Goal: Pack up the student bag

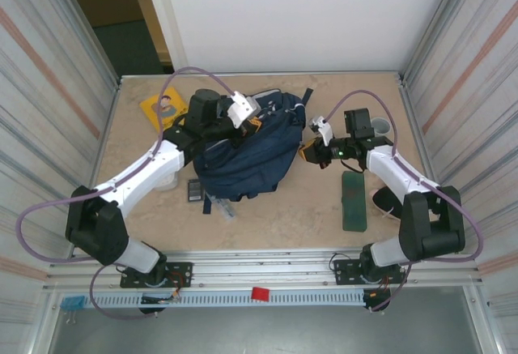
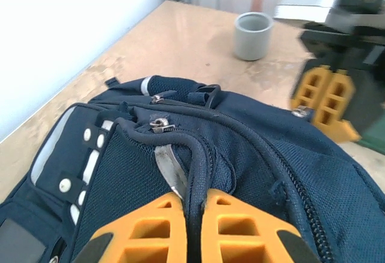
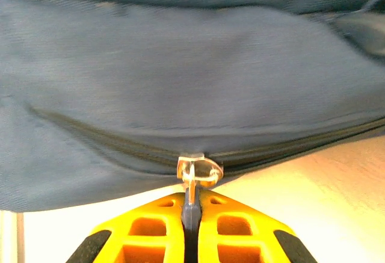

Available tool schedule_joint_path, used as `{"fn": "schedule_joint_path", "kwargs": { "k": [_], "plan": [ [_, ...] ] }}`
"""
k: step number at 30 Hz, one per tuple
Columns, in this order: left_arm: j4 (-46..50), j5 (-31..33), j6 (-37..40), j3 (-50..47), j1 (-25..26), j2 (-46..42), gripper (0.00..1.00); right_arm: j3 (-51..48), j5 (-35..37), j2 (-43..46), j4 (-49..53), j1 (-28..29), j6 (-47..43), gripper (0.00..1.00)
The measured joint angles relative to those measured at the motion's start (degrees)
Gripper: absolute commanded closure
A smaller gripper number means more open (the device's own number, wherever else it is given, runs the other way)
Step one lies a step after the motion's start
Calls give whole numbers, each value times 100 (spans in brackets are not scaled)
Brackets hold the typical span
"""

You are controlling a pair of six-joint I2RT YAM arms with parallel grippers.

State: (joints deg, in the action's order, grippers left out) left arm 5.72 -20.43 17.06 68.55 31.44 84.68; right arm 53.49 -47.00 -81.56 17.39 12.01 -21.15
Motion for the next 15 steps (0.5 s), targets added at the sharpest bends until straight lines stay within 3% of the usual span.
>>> {"fn": "schedule_joint_path", "kwargs": {
  "k": [10, 15],
  "plan": [
    [-15, 2107, -702, 643, 730, 850, 100, 260, 697, 212, 918, 796, -151, 97],
    [-17, 2885, -1123, 1093, 1058, 1322, 100, 236, 1001, 474, 931, 979, 299, 96]
  ]
}}
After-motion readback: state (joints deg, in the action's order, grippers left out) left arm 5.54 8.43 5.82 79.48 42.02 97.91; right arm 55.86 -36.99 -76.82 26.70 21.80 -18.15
